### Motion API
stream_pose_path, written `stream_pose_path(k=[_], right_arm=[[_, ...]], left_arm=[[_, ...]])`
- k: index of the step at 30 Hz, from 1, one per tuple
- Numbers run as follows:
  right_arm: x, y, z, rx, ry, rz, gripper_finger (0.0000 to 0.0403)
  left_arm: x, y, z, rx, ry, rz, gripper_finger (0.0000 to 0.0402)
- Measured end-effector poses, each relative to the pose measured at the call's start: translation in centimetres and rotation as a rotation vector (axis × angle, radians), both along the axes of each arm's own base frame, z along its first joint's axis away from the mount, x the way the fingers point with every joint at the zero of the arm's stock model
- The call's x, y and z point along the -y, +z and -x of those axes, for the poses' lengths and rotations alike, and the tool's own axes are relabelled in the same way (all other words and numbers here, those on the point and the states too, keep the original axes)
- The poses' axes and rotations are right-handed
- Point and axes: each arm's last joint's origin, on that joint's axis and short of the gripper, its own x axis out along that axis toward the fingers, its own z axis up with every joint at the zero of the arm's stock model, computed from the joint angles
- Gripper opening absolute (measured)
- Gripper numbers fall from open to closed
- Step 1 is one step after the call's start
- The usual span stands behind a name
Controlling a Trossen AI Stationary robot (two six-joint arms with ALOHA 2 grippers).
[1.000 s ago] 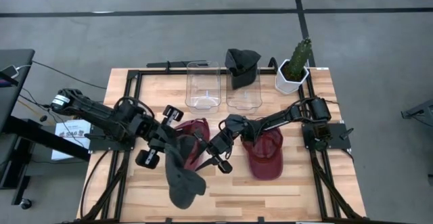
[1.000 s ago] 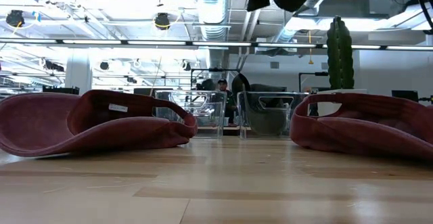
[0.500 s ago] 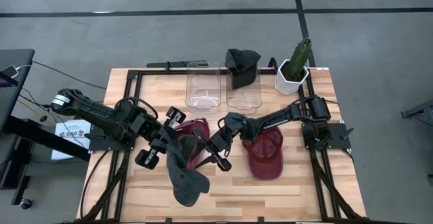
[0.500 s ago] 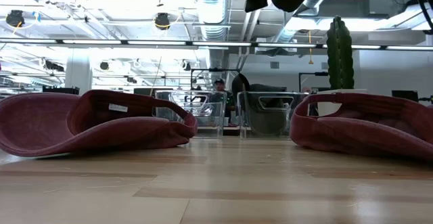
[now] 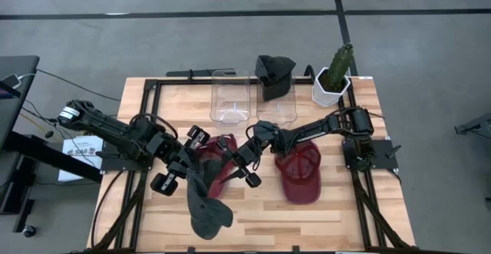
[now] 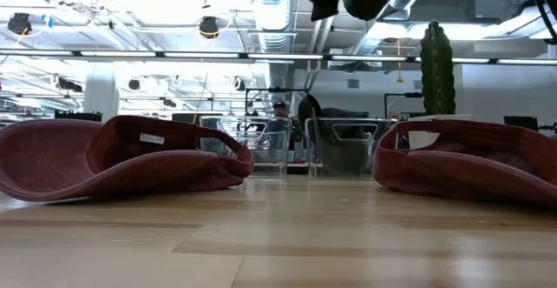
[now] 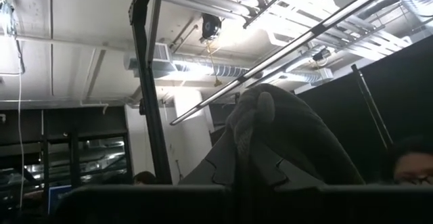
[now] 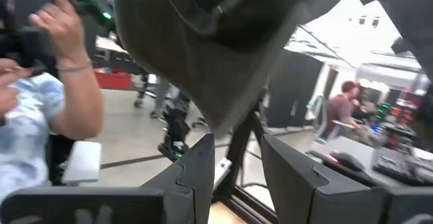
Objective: Pick & Place hat
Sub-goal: Put the black cap into the right transparent bin
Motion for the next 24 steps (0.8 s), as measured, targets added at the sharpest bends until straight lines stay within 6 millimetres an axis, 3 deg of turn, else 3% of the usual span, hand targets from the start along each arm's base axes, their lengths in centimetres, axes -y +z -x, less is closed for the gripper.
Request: stream_pose_path(k=[9,24], right_arm=[[-0.3,2.2,-0.4,-0.008,0.148,-0.017,0.0111],[-0.4,2.6,-0.6,-0.01,0.147,0.0,0.0102]], left_arm=[[0.1,-0.2,-0.2,-0.032,0.0,-0.011,0.001],[0.1,-0.5,-0.4,-0.061,-0.001,-0.021,0.001]])
